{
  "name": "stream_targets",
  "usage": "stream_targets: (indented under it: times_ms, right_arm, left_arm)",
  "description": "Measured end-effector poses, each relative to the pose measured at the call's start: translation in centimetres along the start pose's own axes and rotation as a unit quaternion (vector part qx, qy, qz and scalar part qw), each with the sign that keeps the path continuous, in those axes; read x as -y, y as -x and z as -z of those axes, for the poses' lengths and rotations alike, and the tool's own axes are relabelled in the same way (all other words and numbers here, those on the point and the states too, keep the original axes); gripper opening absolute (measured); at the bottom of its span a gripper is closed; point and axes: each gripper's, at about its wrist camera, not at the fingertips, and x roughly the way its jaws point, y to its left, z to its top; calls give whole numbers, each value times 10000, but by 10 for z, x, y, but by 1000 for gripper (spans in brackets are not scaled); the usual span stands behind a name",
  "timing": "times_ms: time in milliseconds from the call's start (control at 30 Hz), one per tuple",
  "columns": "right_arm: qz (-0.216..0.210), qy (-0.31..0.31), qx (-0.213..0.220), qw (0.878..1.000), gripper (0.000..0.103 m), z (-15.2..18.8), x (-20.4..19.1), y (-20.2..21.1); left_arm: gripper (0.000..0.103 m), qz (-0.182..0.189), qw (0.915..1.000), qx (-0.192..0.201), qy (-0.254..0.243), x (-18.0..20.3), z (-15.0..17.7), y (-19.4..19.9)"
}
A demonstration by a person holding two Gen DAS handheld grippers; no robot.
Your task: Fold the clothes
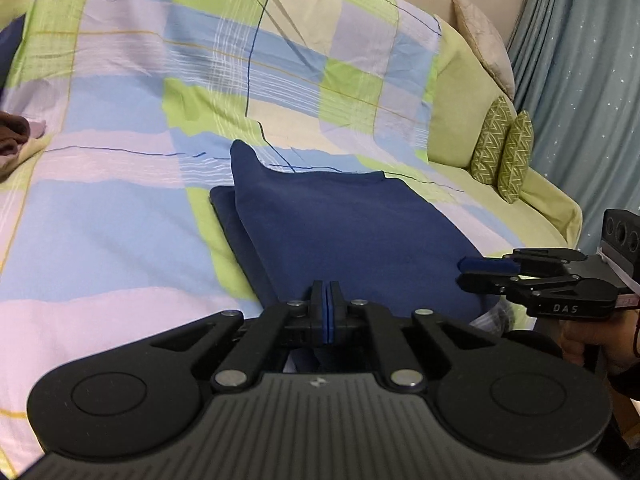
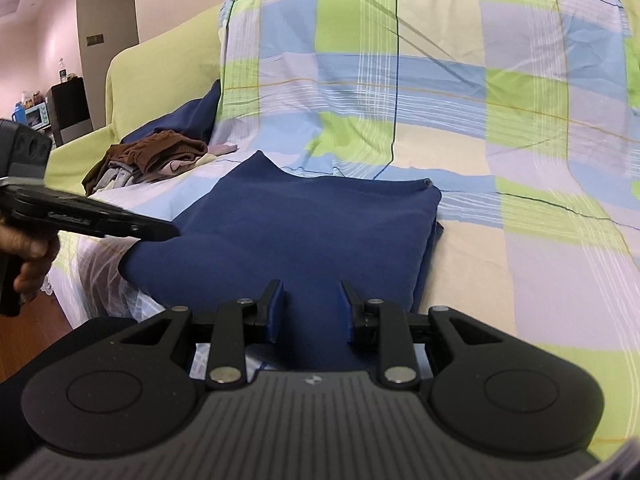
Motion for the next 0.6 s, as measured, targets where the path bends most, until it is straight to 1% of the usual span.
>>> stream_targets:
  times_ms: [100, 133, 167, 200, 333, 467, 533, 600]
  right_arm:
    - [22, -29, -23, 10000, 23, -1, 0, 0]
    - [24, -47, -16, 10000, 23, 0, 1, 0]
    - [26, -64, -9, 10000, 23, 0, 1, 1]
    - [30, -77, 5, 10000, 23, 1, 1, 2]
    - [102, -45, 53, 9999, 24, 1, -4, 6]
    - [202, -76, 138, 9997, 23, 1, -5, 11]
    - [252, -92, 180, 9995, 20, 0, -5, 14]
    - [302, -107, 223, 9992, 12, 0, -5, 16]
  left_arm:
    - [5, 81, 9997, -21, -209, 20, -8, 6]
    - [6, 26, 9992, -131, -375, 27, -7, 5]
    - [6, -131, 9978, -263, -592, 33, -4, 1]
    - [6, -237, 9967, -310, -706, 35, 0, -1]
    - [7, -294, 9984, -244, -414, 26, 7, -3]
    - [7, -365, 9983, -199, -420, 28, 10, -5]
    - [7, -386, 9981, -202, -429, 28, 10, -6]
    - [6, -445, 9976, -204, -499, 30, 10, -6]
